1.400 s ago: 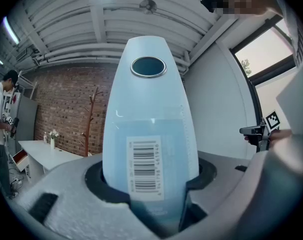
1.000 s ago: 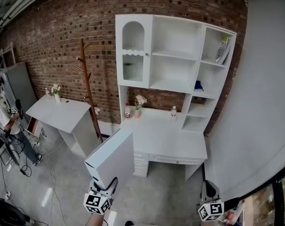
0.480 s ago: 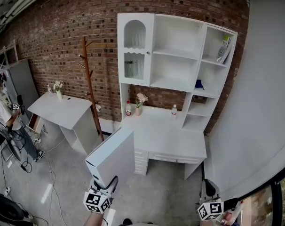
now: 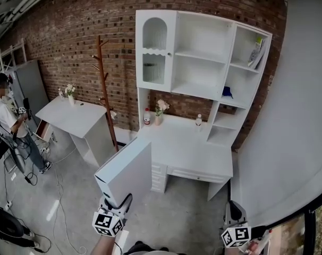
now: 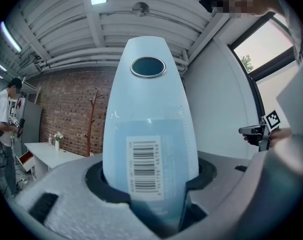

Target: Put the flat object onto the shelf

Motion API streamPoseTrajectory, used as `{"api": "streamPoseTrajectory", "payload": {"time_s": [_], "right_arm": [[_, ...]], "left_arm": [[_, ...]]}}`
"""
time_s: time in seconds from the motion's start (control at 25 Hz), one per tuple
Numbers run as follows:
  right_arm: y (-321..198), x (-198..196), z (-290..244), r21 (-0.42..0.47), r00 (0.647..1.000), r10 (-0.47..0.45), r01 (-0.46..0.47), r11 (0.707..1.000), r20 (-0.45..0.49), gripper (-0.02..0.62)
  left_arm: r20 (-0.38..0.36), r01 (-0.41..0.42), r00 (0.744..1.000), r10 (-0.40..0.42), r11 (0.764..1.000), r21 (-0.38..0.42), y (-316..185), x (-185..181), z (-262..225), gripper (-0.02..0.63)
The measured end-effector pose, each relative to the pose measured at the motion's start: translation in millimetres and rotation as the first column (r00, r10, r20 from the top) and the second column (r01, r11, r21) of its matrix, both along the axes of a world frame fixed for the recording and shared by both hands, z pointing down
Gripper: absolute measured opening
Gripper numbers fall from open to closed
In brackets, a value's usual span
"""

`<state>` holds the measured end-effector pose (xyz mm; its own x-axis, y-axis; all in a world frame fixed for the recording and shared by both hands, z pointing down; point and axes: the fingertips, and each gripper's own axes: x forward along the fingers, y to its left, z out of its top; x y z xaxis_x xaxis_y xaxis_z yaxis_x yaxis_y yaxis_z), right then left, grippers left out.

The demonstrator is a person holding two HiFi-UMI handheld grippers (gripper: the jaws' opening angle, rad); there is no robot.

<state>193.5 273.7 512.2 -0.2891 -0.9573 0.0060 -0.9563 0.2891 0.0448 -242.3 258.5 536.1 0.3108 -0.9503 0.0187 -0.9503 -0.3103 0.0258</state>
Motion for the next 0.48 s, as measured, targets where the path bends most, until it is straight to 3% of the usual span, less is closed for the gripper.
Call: {"api": "streamPoseTrajectory", "payload": {"time_s": [0.48], "right_arm": [[-18.8,11.3,2.2,-0.005,1.0,-0.019,0.019,1.0,0.011,0.034]], "left_arm": [[0.022,0.009,1.0,-0.009,1.0,0.014,-13.2,15.5,-7.5,0.287]]}}
